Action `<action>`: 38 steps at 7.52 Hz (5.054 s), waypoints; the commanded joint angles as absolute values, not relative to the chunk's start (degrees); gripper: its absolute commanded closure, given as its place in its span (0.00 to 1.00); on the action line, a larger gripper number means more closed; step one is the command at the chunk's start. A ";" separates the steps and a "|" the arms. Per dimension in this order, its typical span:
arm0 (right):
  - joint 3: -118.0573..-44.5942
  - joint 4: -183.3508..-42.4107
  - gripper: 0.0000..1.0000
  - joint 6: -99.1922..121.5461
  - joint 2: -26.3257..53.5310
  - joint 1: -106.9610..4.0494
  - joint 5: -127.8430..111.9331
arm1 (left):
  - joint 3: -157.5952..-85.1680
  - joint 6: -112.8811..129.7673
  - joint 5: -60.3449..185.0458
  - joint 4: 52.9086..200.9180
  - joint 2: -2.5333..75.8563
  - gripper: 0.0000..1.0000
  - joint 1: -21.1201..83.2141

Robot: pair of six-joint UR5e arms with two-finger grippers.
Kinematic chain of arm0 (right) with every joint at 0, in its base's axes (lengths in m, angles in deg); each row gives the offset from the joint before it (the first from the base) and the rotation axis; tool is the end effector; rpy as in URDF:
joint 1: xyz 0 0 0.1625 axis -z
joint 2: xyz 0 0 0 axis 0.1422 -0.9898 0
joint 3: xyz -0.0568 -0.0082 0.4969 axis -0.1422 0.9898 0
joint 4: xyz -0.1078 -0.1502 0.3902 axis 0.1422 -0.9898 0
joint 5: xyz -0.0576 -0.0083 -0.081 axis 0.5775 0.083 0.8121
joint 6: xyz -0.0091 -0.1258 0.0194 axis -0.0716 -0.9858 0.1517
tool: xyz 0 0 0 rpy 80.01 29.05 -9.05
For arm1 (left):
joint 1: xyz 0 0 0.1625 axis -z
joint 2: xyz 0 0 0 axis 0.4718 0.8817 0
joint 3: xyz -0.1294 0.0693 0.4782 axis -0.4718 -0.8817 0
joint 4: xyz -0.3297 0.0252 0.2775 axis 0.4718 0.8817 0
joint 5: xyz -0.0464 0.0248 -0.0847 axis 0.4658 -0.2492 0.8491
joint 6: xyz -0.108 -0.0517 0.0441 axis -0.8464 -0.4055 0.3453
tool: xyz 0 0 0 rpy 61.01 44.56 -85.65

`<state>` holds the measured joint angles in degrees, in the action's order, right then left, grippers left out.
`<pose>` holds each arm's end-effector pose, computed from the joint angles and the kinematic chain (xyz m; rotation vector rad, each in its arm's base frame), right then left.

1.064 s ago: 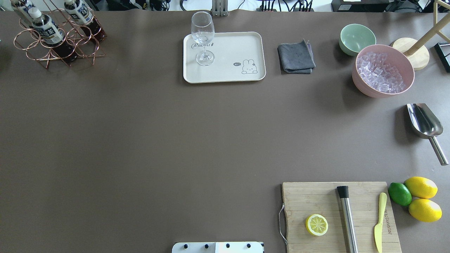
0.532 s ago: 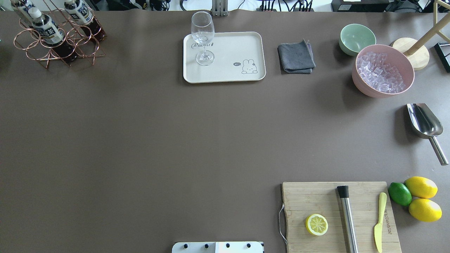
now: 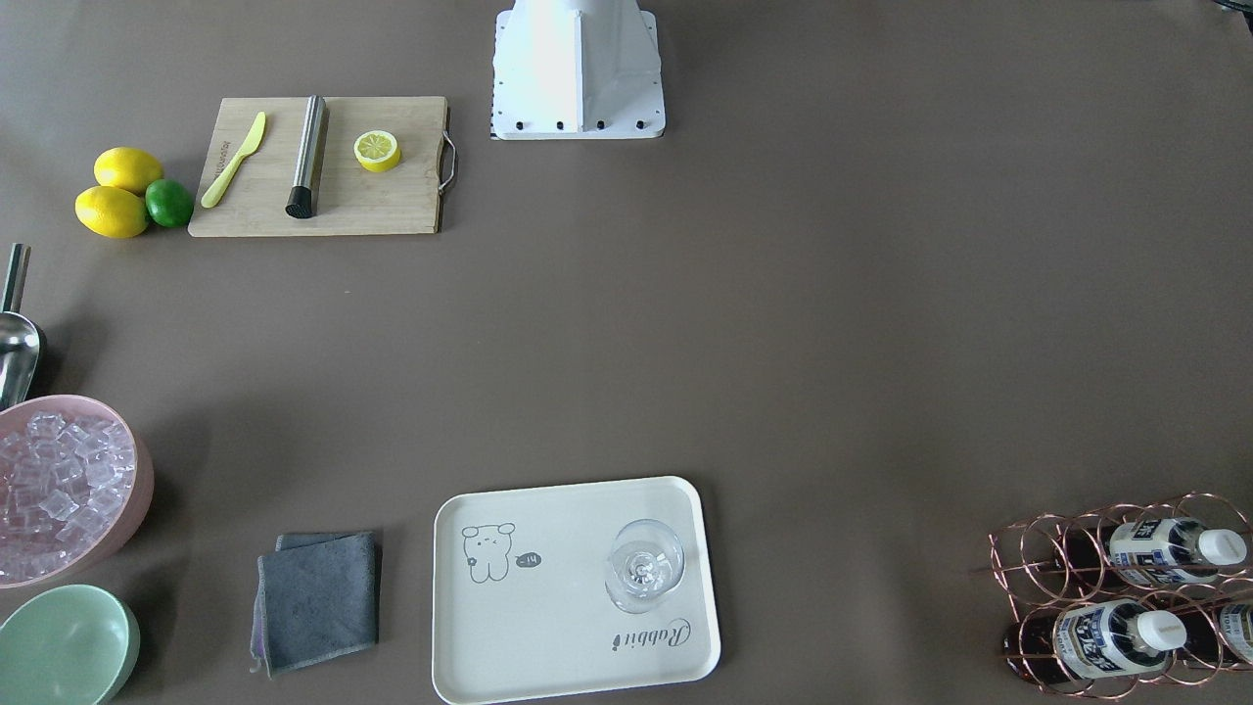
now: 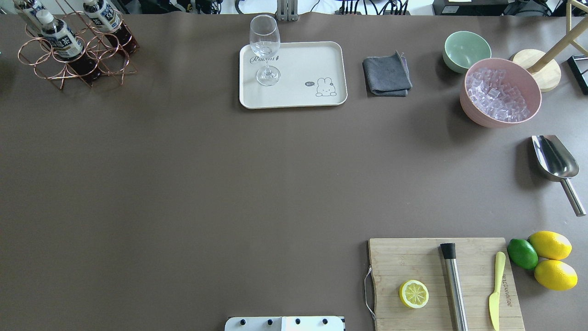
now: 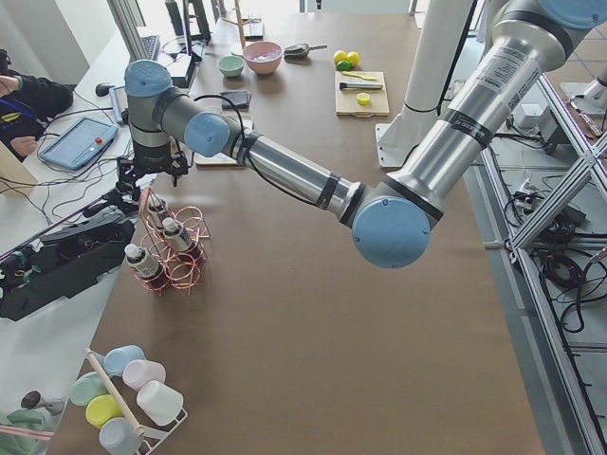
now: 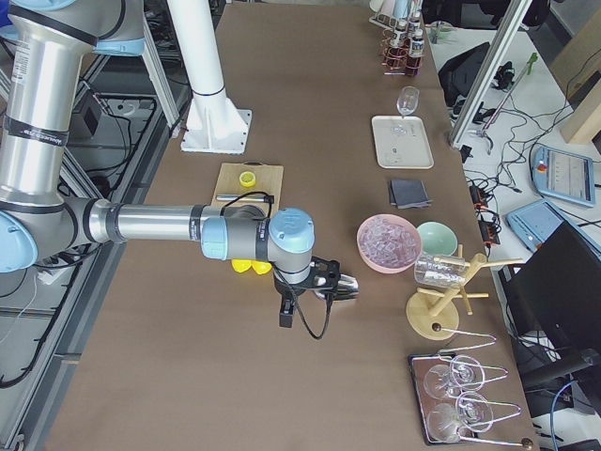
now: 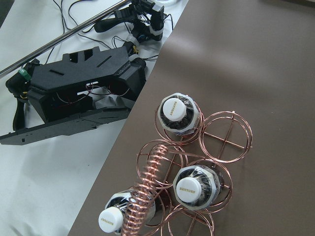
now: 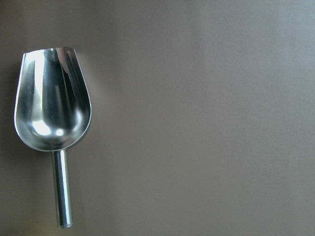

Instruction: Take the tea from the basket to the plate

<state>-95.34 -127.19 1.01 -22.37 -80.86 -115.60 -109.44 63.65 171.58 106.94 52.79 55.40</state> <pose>0.0439 -0.3752 0.7323 -0.0437 -0.7087 0.0893 0.0402 -0.8008 0.4281 0.7278 0.5325 0.9577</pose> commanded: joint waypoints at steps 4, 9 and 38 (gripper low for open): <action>-95.21 -127.19 0.00 1.00 -22.32 -80.77 -115.71 | -93.88 76.78 174.50 108.10 60.30 0.03 55.35; -95.21 -127.19 0.00 1.00 -22.23 -80.07 -115.80 | -92.99 76.87 174.59 108.10 60.31 0.17 54.56; -95.82 -127.01 0.00 1.09 -21.97 -77.87 -115.72 | -155.75 47.03 173.63 76.46 53.17 1.00 27.86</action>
<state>-95.56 -127.10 1.09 -22.00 -78.19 -115.85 -157.47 52.06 174.51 75.19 50.01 31.28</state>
